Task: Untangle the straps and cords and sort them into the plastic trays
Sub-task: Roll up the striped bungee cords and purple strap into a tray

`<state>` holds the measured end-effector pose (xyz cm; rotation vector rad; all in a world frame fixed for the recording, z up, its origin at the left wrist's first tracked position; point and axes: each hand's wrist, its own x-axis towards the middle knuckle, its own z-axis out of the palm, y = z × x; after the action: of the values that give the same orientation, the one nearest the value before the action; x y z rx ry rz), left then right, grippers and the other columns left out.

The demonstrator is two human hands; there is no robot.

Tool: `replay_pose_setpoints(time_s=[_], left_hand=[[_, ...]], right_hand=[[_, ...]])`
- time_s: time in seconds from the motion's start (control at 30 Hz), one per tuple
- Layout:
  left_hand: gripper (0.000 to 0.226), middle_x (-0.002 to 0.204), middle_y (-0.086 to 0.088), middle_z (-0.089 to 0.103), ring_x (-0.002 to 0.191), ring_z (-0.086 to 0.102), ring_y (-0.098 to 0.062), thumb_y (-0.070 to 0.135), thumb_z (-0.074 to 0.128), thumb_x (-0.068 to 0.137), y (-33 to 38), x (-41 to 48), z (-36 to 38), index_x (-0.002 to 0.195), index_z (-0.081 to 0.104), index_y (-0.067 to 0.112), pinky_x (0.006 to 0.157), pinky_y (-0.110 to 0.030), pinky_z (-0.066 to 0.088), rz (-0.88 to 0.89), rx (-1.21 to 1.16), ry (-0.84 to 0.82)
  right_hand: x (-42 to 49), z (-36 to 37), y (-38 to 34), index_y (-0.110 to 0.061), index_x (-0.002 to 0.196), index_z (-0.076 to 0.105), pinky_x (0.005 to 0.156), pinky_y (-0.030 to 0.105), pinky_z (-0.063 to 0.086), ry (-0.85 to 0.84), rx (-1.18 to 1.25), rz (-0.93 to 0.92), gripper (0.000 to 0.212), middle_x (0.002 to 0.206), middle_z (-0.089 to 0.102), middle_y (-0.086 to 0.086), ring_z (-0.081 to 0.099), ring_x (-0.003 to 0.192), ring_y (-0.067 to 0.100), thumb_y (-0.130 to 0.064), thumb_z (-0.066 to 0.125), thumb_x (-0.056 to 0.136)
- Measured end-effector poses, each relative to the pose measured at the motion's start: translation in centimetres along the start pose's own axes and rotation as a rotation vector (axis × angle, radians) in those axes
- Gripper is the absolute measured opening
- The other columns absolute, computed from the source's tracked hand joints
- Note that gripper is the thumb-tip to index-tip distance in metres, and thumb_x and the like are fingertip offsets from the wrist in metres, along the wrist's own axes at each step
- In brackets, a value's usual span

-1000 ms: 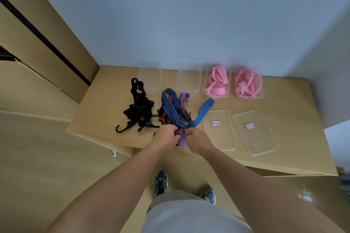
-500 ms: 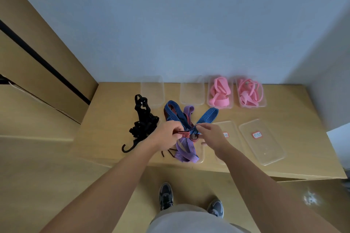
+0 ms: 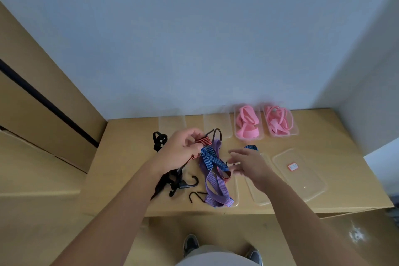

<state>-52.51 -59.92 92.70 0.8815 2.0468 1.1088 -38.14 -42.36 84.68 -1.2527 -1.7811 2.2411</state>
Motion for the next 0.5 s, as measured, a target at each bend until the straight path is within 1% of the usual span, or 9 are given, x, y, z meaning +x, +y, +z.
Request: replay_pose_setpoints(time_s=[0.07, 0.13, 0.23, 0.27, 0.33, 0.37, 0.4, 0.43, 0.5], left_hand=[[0.016, 0.099, -0.005, 0.076, 0.096, 0.074, -0.019, 0.005, 0.062, 0.098, 0.5, -0.2, -0.4, 0.11, 0.066, 0.015, 0.091, -0.031, 0.059, 0.011, -0.064, 0.009], [0.015, 0.099, -0.012, 0.077, 0.098, 0.074, -0.026, 0.0, 0.064, 0.096, 0.6, -0.4, -0.7, 0.109, 0.066, 0.006, 0.095, -0.039, 0.058, 0.039, -0.157, 0.036], [0.009, 0.1, -0.015, 0.076, 0.099, 0.072, -0.03, -0.006, 0.067, 0.092, 1.2, -0.8, -1.2, 0.098, 0.069, 0.0, 0.095, -0.036, 0.055, 0.14, -0.222, 0.062], [0.008, 0.103, -0.018, 0.073, 0.098, 0.071, -0.026, -0.01, 0.066, 0.09, 1.4, -0.8, -1.5, 0.094, 0.067, -0.003, 0.094, -0.033, 0.055, 0.179, -0.244, 0.071], [0.006, 0.106, -0.024, 0.067, 0.095, 0.067, -0.021, -0.018, 0.064, 0.088, 2.2, -0.9, -2.1, 0.089, 0.065, -0.012, 0.09, -0.03, 0.055, 0.245, -0.302, 0.086], [0.008, 0.105, -0.023, 0.066, 0.094, 0.066, -0.019, -0.02, 0.063, 0.086, 2.7, -0.9, -2.5, 0.086, 0.065, -0.012, 0.086, -0.029, 0.055, 0.267, -0.325, 0.096], [0.014, 0.102, -0.018, 0.067, 0.092, 0.066, -0.018, -0.022, 0.064, 0.085, 3.1, -0.9, -2.9, 0.083, 0.067, -0.008, 0.083, -0.027, 0.054, 0.288, -0.344, 0.114], [0.021, 0.101, -0.014, 0.066, 0.09, 0.066, -0.018, -0.024, 0.064, 0.083, 3.6, -1.0, -3.1, 0.08, 0.068, -0.003, 0.08, -0.025, 0.053, 0.306, -0.36, 0.14], [0.03, 0.104, -0.012, 0.064, 0.088, 0.066, -0.019, -0.027, 0.063, 0.08, 4.3, -1.0, -3.6, 0.077, 0.068, 0.002, 0.077, -0.023, 0.053, 0.323, -0.409, 0.195]], right_hand=[[-0.7, 1.0, -0.7, -0.005, 0.123, 0.064, 0.059, 0.027, 0.052, -0.08, 0.013, -0.019, 0.028, 0.082, 0.068, 0.01, 0.064, 0.06, 0.023, 0.0, 0.056, 0.096], [-1.3, 2.3, -1.4, -0.011, 0.129, 0.062, 0.063, 0.028, 0.054, -0.147, -0.048, -0.097, 0.038, 0.084, 0.069, 0.009, 0.068, 0.066, 0.022, 0.002, 0.061, 0.092], [-1.9, 4.4, -2.9, -0.025, 0.131, 0.058, 0.065, 0.022, 0.051, -0.129, -0.294, -0.31, 0.048, 0.085, 0.071, -0.004, 0.065, 0.066, 0.007, -0.007, 0.073, 0.089], [-2.1, 5.1, -3.5, -0.033, 0.126, 0.061, 0.064, 0.02, 0.049, -0.114, -0.375, -0.382, 0.047, 0.084, 0.071, -0.006, 0.063, 0.063, 0.003, -0.014, 0.077, 0.087], [-2.3, 6.4, -4.6, -0.041, 0.097, 0.067, 0.06, 0.017, 0.044, -0.076, -0.477, -0.514, 0.023, 0.077, 0.067, -0.007, 0.059, 0.059, 0.004, -0.024, 0.078, 0.086], [-2.5, 6.9, -5.1, -0.036, 0.084, 0.067, 0.058, 0.018, 0.042, -0.047, -0.501, -0.571, 0.014, 0.073, 0.062, -0.007, 0.055, 0.058, 0.004, -0.026, 0.076, 0.088], [-2.5, 7.3, -5.5, -0.027, 0.078, 0.066, 0.058, 0.021, 0.041, -0.02, -0.515, -0.616, 0.014, 0.071, 0.058, -0.005, 0.051, 0.057, 0.004, -0.028, 0.074, 0.089], [-2.5, 7.7, -5.9, -0.02, 0.078, 0.066, 0.059, 0.023, 0.041, -0.001, -0.515, -0.638, 0.018, 0.072, 0.055, -0.004, 0.049, 0.058, 0.004, -0.03, 0.073, 0.09], [-2.5, 8.2, -6.8, -0.019, 0.081, 0.068, 0.063, 0.028, 0.043, 0.034, -0.517, -0.664, 0.019, 0.079, 0.056, -0.001, 0.052, 0.063, 0.008, -0.033, 0.071, 0.093]])
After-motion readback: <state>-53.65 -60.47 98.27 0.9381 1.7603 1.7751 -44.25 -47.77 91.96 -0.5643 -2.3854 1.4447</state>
